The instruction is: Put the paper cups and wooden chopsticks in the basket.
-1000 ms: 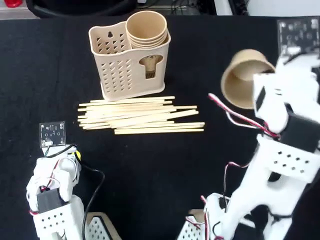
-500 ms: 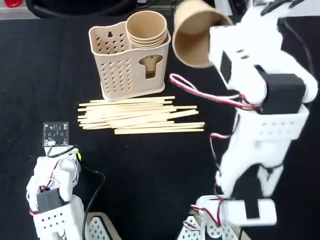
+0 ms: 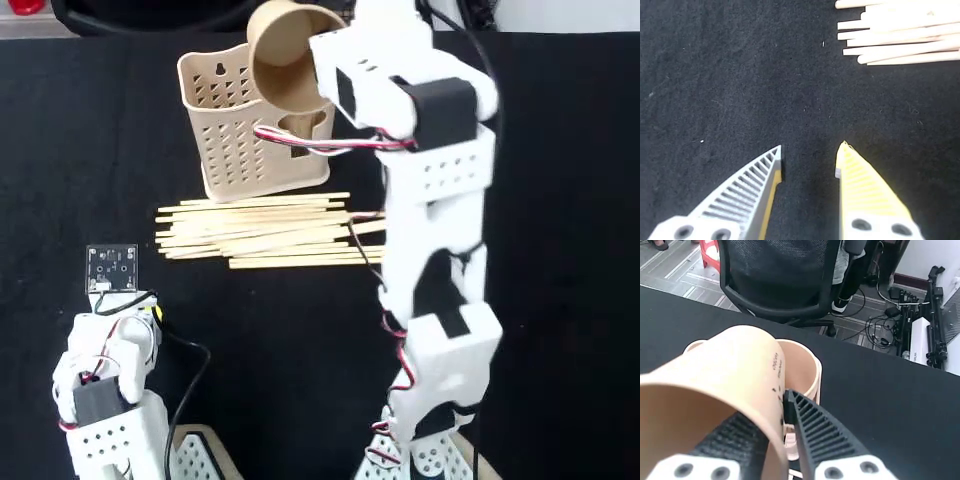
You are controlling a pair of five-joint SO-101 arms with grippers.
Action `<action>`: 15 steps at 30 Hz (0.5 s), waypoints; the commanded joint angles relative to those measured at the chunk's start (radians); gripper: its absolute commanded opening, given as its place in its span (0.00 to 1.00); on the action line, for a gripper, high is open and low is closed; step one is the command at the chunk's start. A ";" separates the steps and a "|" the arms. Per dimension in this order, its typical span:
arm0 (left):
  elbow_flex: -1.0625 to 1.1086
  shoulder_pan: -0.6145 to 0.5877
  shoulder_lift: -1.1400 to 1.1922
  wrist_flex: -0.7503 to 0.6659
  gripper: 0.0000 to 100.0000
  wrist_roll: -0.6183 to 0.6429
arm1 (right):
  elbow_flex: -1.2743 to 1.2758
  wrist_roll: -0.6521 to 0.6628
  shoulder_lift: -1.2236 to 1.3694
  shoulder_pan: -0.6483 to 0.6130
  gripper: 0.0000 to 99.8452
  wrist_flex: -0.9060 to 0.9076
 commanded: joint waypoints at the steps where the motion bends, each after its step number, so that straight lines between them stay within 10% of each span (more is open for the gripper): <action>1: 0.002 -0.001 -0.003 -0.003 0.18 -0.005 | -0.044 0.025 0.025 -0.009 0.01 -0.061; 15: 0.002 -0.001 -0.003 -0.003 0.18 -0.005 | -0.045 0.118 0.140 0.034 0.03 -0.123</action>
